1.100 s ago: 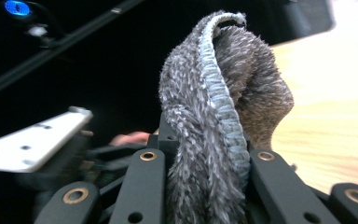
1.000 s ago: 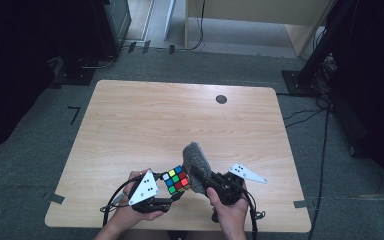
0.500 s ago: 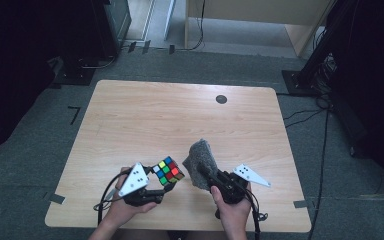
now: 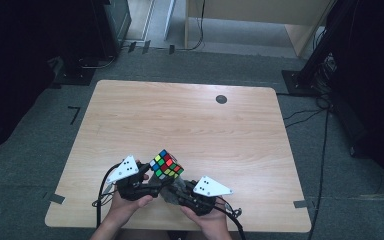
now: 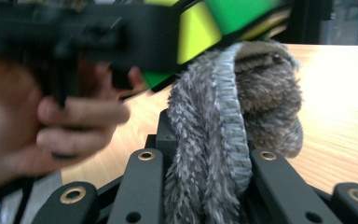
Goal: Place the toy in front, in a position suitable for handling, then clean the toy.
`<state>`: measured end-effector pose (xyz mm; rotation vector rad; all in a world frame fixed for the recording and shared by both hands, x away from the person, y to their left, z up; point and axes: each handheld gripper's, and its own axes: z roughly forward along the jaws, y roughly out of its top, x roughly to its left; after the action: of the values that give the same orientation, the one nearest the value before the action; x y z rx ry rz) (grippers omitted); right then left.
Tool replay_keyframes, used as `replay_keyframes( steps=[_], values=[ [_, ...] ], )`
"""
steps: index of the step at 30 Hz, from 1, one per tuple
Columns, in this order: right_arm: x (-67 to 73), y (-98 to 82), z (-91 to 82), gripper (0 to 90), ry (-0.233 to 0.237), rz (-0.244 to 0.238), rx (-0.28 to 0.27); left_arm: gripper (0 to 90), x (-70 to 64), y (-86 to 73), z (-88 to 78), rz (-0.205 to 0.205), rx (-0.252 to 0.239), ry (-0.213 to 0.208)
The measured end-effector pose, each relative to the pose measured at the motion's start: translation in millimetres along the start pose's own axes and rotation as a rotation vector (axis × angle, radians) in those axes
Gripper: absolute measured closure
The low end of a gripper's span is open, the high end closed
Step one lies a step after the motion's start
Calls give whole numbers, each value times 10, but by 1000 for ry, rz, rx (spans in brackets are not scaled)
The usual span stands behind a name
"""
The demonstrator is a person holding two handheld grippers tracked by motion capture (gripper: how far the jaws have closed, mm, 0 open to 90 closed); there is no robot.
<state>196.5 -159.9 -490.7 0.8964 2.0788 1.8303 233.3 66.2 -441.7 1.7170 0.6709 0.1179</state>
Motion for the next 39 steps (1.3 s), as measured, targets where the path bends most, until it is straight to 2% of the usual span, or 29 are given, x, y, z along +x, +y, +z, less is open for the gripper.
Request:
replay_keyframes(
  steps=[1, 2, 4, 7, 9, 11, 14, 16, 18, 20, 22, 24, 25, 26, 28, 29, 31, 32, 34, 35, 36, 37, 39],
  values=[
    [7, 1, 3, 747, -11, -21, 11, 345, 7, -3, 4, -3, 6, 5],
    [7, 1, 3, 747, -11, -21, 11, 345, 19, -7, 3, -7, 9, 9],
    [-35, 31, -22, 746, -41, -31, 15, 344, 32, -9, -6, -9, 12, 19],
    [-143, 59, -113, 745, -96, 15, -34, 345, 49, -9, -12, -5, 22, 39],
    [-148, 57, -124, 745, -104, 24, -42, 345, 48, -13, 1, -21, 24, 41],
    [-113, 41, -100, 741, -88, 8, -38, 345, 37, -18, 12, -23, 28, 41],
    [-2, -2, -12, 737, -39, -31, 5, 344, 34, -9, 6, -23, 29, 45],
    [24, -1, 7, 735, -40, -53, 16, 345, 39, -3, -13, -24, 24, 48],
    [-18, 33, -27, 736, -65, -41, 0, 344, 48, 1, -41, -23, 20, 54],
    [-142, 81, -124, 736, -130, 7, -55, 344, 57, -4, -51, -20, 28, 65],
    [-153, 80, -131, 736, -137, 5, -58, 345, 65, -5, -45, -31, 29, 65],
    [-121, 66, -107, 733, -113, 1, -45, 344, 58, -4, -34, -34, 27, 58],
    [-30, 38, -38, 726, -69, -27, -18, 344, 48, -5, -25, -32, 25, 55],
    [-30, 38, -38, 726, -69, -27, -18, 344, 41, -6, -19, -27, 28, 52],
    [54, 8, 30, 722, -39, -58, 19, 345, 37, -8, -18, -24, 32, 53],
    [70, 1, 44, 722, -37, -69, 27, 344, 40, -8, -24, -21, 33, 55],
    [-11, 44, -20, 723, -74, -52, 5, 344, 45, -3, -38, -25, 27, 58],
    [-11, 44, -20, 723, -74, -52, 5, 344, 46, -1, -44, -26, 26, 59],
    [-113, 87, -106, 723, -119, -14, -45, 344, 49, -4, -40, -26, 27, 60],
    [-144, 107, -144, 720, -137, -12, -62, 345, 50, -6, -34, -26, 27, 58],
    [-133, 118, -147, 714, -128, -36, -63, 345, 47, -7, -27, -31, 27, 54],
    [-133, 118, -147, 714, -128, -36, -63, 345, 43, -4, -22, -33, 27, 53],
    [-66, 86, -99, 713, -98, -47, -45, 344, 33, 5, -14, -36, 21, 49]
  ],
)
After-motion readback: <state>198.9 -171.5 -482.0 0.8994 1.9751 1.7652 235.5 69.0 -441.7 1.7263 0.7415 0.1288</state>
